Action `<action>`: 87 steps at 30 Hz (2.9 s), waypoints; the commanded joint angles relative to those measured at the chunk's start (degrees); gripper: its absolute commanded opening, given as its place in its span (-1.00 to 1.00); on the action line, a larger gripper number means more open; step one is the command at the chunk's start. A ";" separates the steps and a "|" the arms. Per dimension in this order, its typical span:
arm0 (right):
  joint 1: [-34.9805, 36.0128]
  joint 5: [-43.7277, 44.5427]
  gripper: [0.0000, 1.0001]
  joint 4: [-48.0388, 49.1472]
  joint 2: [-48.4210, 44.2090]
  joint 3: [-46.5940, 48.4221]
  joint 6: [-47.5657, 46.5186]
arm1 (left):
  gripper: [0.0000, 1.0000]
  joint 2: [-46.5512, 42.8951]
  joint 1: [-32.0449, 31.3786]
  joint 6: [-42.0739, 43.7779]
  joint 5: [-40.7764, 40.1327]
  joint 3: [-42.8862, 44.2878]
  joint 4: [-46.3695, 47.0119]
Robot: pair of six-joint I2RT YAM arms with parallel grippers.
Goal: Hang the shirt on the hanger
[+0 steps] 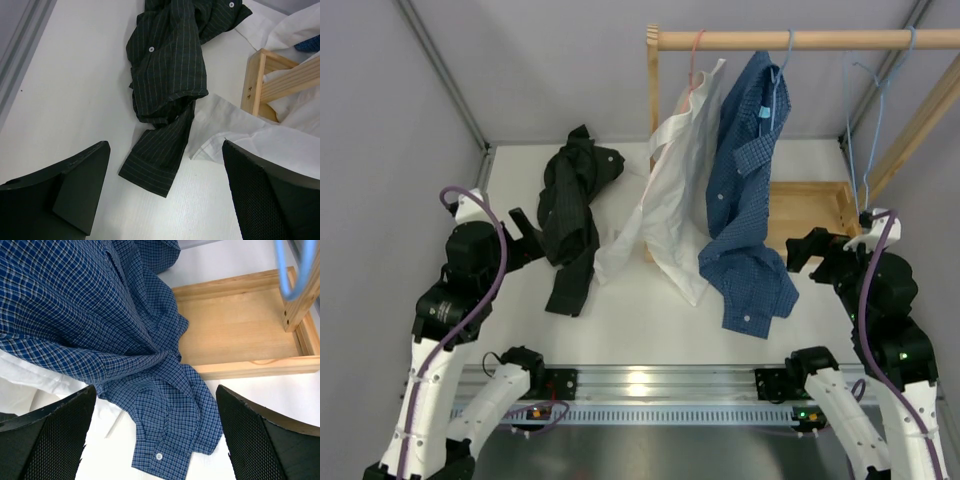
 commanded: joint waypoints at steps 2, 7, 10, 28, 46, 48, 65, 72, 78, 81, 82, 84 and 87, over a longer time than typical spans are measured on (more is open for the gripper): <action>0.68 1.60 0.99 0.16 0.74 2.41 2.77 | 0.94 1.58 -0.08 -1.73 -0.45 3.29 0.38; 0.68 -5.94 0.99 2.61 -1.54 1.80 3.13 | 0.95 8.86 -0.08 -4.53 -2.20 8.30 -0.41; 0.68 -5.95 0.99 4.46 -3.48 0.04 6.73 | 0.96 17.55 -0.08 -5.60 -4.40 11.81 -0.33; 0.68 -14.92 0.98 4.02 0.12 -1.55 4.63 | 0.37 75.05 5.54 -7.36 4.99 40.21 0.46; 0.68 -29.50 0.99 10.26 1.26 -3.75 1.46 | -1.00 24.90 4.84 9.07 34.93 35.73 -0.76; 0.68 -34.22 0.99 10.35 1.62 -2.78 1.11 | -1.00 16.91 4.84 10.04 45.44 32.22 -0.94; 5.43 -55.88 0.99 16.15 9.35 -4.80 1.73 | 0.96 -7.56 -1.66 -3.66 78.47 -2.64 7.05; 7.53 -54.65 0.99 13.61 16.11 -4.10 -0.73 | 0.96 -3.26 -6.50 1.77 66.13 -1.38 2.86; 18.08 -44.47 0.99 12.45 20.25 -4.45 -2.76 | 0.96 8.15 -6.50 -0.56 7.41 1.81 -16.99; 19.66 -43.57 0.99 14.21 22.18 -4.98 -2.14 | 0.96 14.30 -6.50 -2.25 11.29 -2.67 -17.38; 20.10 -43.14 0.99 14.39 22.62 -4.80 -2.05 | 0.96 15.63 -6.50 -3.04 15.94 -4.51 -15.99; 20.63 -41.38 0.99 14.48 23.50 -4.27 -1.88 | 0.96 18.44 -7.29 -6.20 18.69 -6.10 -14.66; 20.90 -40.58 0.99 14.92 23.33 -4.18 -1.61 | 0.96 19.69 -10.89 -11.38 18.18 -8.48 -13.07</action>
